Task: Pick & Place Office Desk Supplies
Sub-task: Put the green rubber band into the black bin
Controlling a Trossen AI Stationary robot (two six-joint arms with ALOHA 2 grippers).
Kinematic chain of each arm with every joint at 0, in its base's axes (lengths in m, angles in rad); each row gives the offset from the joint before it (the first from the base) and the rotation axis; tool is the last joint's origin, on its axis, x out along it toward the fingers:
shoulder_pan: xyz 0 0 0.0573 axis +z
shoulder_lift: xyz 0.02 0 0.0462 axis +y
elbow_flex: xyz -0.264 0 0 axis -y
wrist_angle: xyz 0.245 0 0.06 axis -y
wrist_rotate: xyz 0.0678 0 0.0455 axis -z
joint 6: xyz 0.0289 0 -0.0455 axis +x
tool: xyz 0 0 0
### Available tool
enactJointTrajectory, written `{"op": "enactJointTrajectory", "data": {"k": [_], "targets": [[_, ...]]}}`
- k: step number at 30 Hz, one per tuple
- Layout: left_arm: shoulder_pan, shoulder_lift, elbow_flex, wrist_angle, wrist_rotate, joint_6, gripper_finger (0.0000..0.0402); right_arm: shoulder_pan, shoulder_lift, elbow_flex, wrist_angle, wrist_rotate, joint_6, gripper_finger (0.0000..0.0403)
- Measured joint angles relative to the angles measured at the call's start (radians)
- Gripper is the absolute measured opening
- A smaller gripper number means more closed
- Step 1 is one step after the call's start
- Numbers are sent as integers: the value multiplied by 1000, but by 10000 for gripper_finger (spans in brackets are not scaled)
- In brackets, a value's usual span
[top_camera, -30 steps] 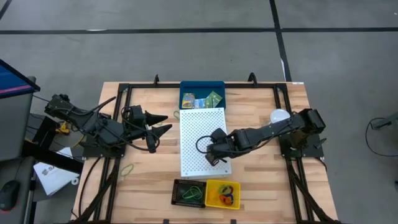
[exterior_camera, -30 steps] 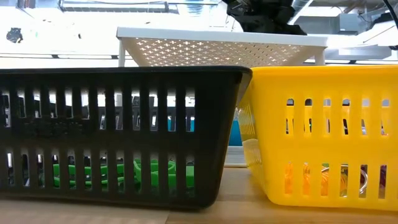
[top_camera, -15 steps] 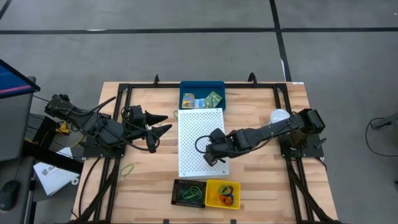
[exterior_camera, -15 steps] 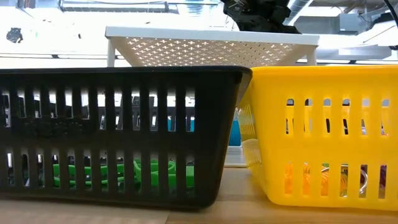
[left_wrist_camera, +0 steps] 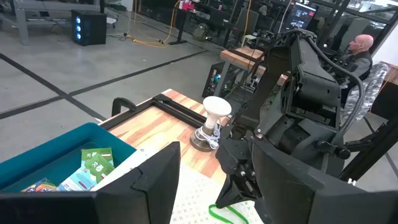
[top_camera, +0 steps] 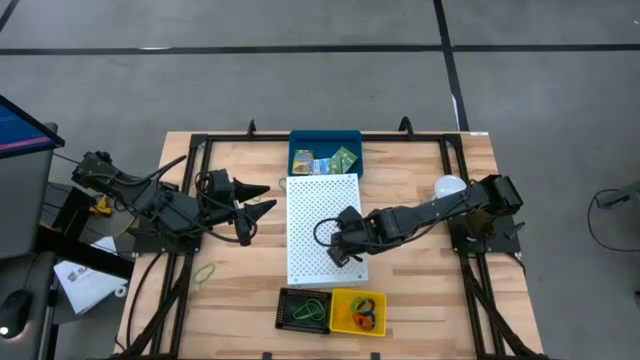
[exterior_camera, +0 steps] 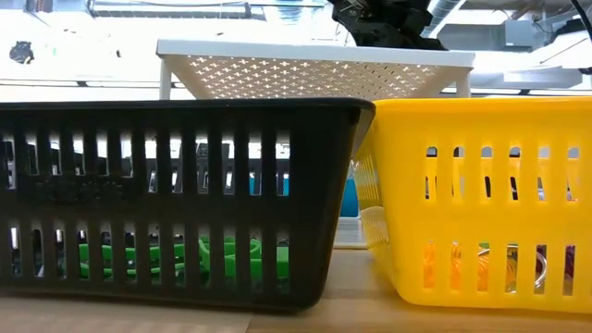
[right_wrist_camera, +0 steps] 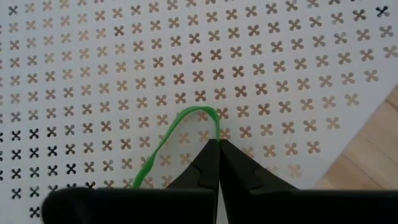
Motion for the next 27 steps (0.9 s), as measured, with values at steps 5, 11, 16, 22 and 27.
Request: {"op": "enactJointTrajectory", "data": {"k": [5, 11, 16, 22, 27], "targets": [[0, 0, 0, -1, 0, 1, 195, 34, -40, 13, -3, 27, -2, 0], [0, 0, 0, -3, 0, 1, 195, 202, -172, 52, 56, 81, 57, 0], [0, 0, 0, -4, 0, 1, 195, 419, -245, 55, 173, 174, 151, 0], [0, 6, 0, 1, 0, -8, 195, 533, -179, 54, 263, 265, 303, 0], [0, 19, 0, 1, 12, -29, 195, 442, -57, 54, 486, 215, 194, 0]]}}
